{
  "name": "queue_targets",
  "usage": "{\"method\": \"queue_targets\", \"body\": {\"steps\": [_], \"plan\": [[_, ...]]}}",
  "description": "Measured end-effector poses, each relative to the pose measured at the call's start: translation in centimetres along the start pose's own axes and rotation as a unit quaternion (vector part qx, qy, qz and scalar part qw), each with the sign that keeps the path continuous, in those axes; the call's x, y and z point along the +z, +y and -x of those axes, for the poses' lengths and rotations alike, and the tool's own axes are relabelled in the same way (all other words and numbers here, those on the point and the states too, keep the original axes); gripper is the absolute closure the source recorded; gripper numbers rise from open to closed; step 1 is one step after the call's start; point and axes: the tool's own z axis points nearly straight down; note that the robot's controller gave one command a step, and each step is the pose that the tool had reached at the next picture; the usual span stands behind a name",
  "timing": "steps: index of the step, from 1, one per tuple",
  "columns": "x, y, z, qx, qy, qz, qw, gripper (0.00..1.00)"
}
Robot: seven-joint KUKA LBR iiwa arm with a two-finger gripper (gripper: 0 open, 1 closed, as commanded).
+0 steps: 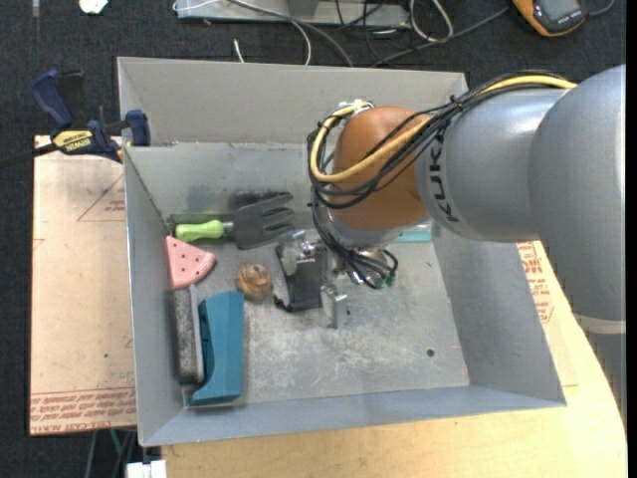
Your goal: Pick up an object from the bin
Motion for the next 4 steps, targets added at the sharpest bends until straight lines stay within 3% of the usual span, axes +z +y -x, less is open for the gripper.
{"method": "queue_targets", "body": {"steps": [1, 3, 4], "plan": [[2.8, -0.8, 0.6, -0.151, 0.0028, 0.002, 0.9885, 1.0], [1.3, -0.5, -0.1, -0.152, 0.0075, 0.004, 0.9883, 1.0], [-0.5, -2.9, 2.8, -0.088, -0.0021, 0.0, 0.9961, 1.0]]}}
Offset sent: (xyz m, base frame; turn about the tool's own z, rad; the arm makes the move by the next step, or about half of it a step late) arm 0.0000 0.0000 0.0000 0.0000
